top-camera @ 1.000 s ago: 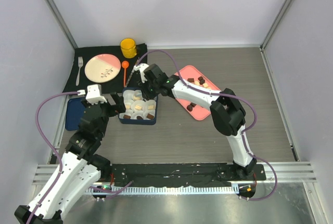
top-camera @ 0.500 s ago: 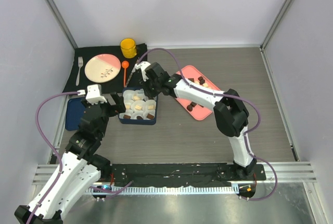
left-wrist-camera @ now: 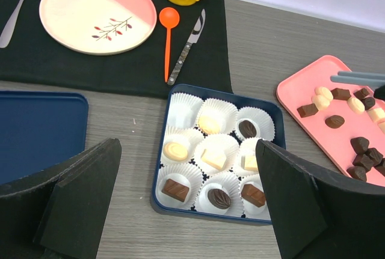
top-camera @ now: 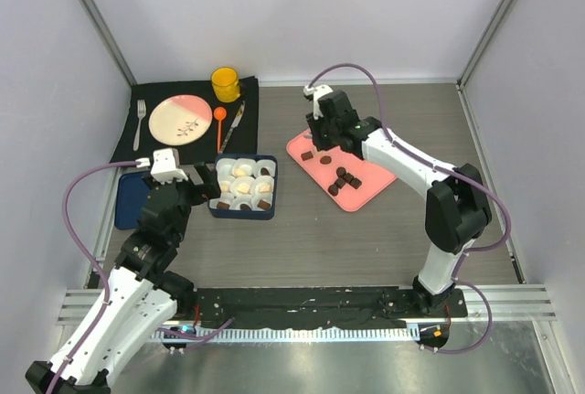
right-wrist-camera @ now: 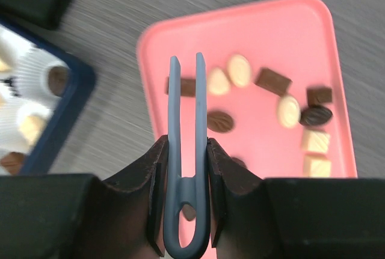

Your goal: Pack the chocolate

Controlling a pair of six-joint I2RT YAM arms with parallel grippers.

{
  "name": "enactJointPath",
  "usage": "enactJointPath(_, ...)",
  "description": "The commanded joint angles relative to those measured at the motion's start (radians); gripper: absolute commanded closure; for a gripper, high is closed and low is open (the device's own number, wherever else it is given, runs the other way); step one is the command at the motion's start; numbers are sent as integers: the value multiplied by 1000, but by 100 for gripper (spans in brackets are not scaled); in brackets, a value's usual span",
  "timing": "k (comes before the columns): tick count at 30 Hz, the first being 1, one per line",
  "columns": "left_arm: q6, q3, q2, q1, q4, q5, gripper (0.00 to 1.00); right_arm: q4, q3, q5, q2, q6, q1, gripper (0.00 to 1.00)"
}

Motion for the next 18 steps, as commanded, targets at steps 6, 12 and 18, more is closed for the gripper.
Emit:
enactJointPath(6,6,38,7,6,38,11,0,17,-104,19,-18,-12,-109,72)
enactJointPath(12,6,40,9,4,36,11,0,53,-101,2,42,-24,-130,72)
enactJointPath(18,8,40,6,6,36,9,0,56,-98,2,84,-46,-138,73)
